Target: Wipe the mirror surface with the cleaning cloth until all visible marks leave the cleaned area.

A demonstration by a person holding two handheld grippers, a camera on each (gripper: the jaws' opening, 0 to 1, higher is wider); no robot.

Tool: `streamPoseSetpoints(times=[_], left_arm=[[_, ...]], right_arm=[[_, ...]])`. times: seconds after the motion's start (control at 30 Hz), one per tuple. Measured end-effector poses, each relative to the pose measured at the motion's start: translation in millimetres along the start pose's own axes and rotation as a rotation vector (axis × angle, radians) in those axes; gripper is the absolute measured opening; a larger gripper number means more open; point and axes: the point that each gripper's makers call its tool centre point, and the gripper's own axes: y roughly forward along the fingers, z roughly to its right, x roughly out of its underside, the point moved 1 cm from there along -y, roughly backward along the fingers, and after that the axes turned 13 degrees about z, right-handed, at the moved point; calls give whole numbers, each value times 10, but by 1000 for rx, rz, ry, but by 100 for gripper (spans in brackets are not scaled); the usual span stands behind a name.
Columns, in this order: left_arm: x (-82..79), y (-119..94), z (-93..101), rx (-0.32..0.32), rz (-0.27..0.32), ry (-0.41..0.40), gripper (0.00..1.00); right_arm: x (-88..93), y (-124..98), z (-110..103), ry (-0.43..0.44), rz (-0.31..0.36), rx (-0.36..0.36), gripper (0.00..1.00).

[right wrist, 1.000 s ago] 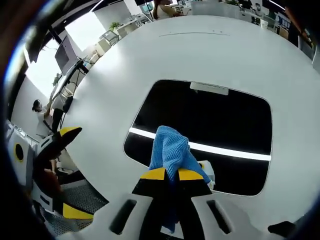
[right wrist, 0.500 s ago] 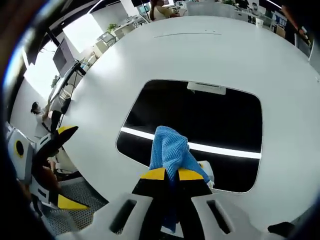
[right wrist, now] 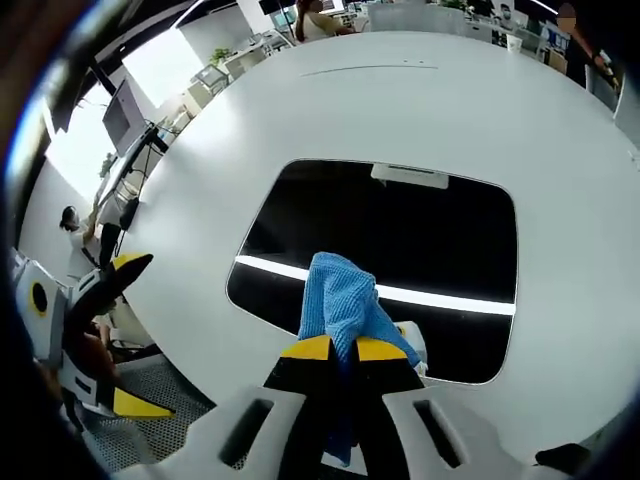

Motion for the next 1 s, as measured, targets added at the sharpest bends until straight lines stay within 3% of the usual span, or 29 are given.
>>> streamPoseSetpoints(times=[1.0], left_arm=[[5,1,25,15,-9,4,93]], right_arm=[[-363,249,133,-13,7,38,1]])
